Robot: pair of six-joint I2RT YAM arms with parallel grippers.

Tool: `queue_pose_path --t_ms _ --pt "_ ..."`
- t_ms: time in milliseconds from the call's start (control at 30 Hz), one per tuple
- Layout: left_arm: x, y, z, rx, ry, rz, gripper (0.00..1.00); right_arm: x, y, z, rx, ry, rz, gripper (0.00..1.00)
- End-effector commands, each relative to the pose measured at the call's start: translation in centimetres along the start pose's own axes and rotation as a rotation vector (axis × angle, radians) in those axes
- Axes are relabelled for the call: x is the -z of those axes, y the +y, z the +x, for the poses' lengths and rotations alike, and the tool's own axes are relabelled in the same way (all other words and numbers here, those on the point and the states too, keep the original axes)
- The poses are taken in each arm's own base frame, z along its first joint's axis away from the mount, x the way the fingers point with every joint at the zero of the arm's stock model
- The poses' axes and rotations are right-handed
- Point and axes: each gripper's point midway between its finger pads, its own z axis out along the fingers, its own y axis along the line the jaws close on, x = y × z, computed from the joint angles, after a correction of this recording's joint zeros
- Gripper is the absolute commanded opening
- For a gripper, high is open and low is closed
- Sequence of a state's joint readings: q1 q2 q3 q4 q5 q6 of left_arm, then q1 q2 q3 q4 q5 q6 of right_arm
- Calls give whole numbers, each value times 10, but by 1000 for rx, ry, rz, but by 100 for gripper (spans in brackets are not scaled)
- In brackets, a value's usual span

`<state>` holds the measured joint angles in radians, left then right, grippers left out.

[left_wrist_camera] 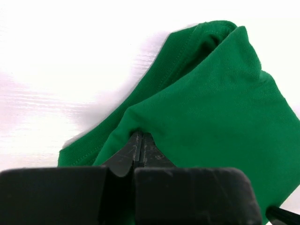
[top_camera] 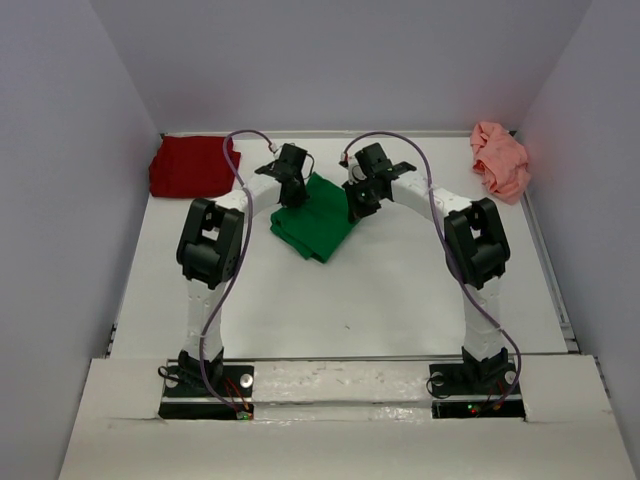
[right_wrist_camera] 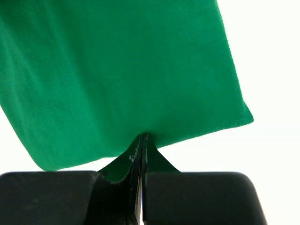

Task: Fold and stack the t-shirts
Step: Fold the tshirt

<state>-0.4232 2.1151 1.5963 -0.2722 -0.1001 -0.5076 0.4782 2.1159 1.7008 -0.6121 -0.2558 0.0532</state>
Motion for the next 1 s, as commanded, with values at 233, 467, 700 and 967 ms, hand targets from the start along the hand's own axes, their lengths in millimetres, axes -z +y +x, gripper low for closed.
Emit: queue_pose_path --t_ms 233,467,700,967 --pt "74 -7 -26 33 -112 51 0 -14 5 -4 11 -10 -21 0" --pt "78 22 1 42 -85 -42 0 -21 4 1 1 5 -26 0" --pt "56 28 28 61 -21 -47 0 -15 4 -4 9 -10 -18 0" --pt "49 68 44 148 4 -179 0 -10 4 -6 15 -17 -6 0"
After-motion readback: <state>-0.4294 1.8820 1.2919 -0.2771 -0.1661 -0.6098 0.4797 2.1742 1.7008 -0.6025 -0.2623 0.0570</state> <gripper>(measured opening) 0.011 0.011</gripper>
